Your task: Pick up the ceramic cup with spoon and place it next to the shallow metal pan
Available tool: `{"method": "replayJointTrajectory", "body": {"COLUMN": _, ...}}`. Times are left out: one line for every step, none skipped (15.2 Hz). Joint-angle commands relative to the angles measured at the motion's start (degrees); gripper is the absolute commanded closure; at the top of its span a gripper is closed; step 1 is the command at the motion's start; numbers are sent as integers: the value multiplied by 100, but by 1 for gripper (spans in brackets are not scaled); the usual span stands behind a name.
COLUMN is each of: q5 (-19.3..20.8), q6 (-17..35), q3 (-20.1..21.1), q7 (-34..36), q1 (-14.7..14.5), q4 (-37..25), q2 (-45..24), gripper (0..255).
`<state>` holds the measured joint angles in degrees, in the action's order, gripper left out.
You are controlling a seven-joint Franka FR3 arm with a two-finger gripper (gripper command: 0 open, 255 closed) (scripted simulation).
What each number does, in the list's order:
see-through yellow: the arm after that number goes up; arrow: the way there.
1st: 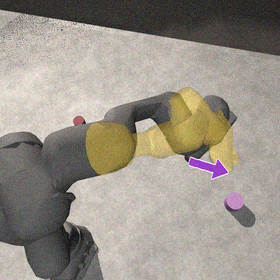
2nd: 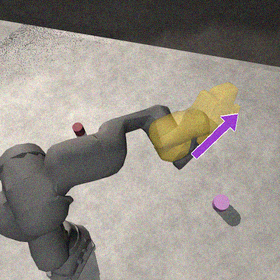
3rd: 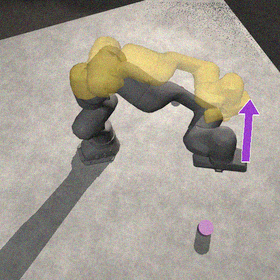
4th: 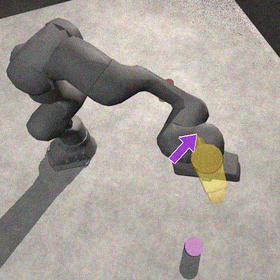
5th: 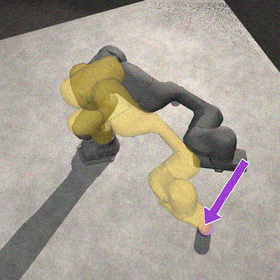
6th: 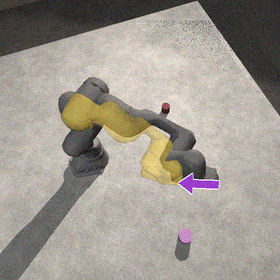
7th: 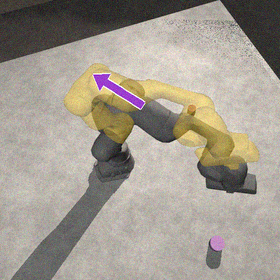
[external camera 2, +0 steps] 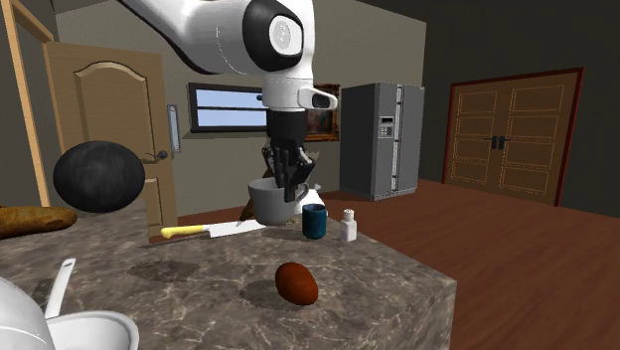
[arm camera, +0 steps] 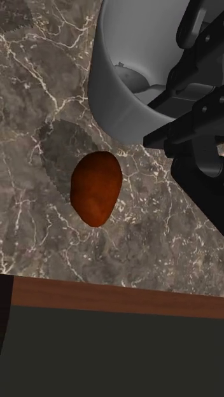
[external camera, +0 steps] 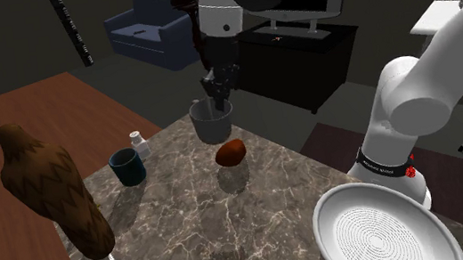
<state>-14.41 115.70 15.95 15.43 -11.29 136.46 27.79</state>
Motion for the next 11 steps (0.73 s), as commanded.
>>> {"method": "replayJointTrajectory", "body": {"q5": -126, "q6": -21, "q3": 166, "q7": 232, "q1": -143, "q4": 207, "q2": 273, "gripper": 255}}
{"method": "replayJointTrajectory", "body": {"q5": -187, "q6": -43, "q3": 247, "q7": 342, "q1": -212, "q4": 284, "q2": 394, "gripper": 255}}
{"method": "replayJointTrajectory", "body": {"q5": -249, "q6": -66, "q3": 330, "q7": 456, "q1": -283, "q4": 354, "q2": 510, "gripper": 255}}
{"method": "replayJointTrajectory", "body": {"q5": -312, "q6": -91, "q3": 415, "q7": 571, "q1": -356, "q4": 417, "q2": 621, "gripper": 255}}
{"method": "replayJointTrajectory", "body": {"q5": -376, "q6": -117, "q3": 502, "q7": 689, "q1": -429, "q4": 474, "q2": 727, "gripper": 255}}
{"method": "replayJointTrajectory", "body": {"q5": -442, "q6": -143, "q3": 592, "q7": 810, "q1": -503, "q4": 524, "q2": 828, "gripper": 255}}
{"method": "replayJointTrajectory", "body": {"q5": -507, "q6": -170, "q3": 683, "q7": 933, "q1": -577, "q4": 567, "q2": 923, "gripper": 255}}
{"method": "replayJointTrajectory", "body": {"q5": -574, "q6": -196, "q3": 777, "q7": 1058, "q1": -652, "q4": 603, "q2": 1012, "gripper": 255}}
{"method": "replayJointTrajectory", "body": {"q5": -640, "q6": -223, "q3": 872, "q7": 1185, "q1": -728, "q4": 632, "q2": 1095, "gripper": 255}}
{"method": "replayJointTrajectory", "body": {"q5": -706, "q6": -249, "q3": 969, "q7": 1315, "q1": -802, "q4": 654, "q2": 1172, "gripper": 255}}
{"method": "replayJointTrajectory", "body": {"q5": -772, "q6": -274, "q3": 1068, "q7": 1447, "q1": -876, "q4": 670, "q2": 1242, "gripper": 255}}
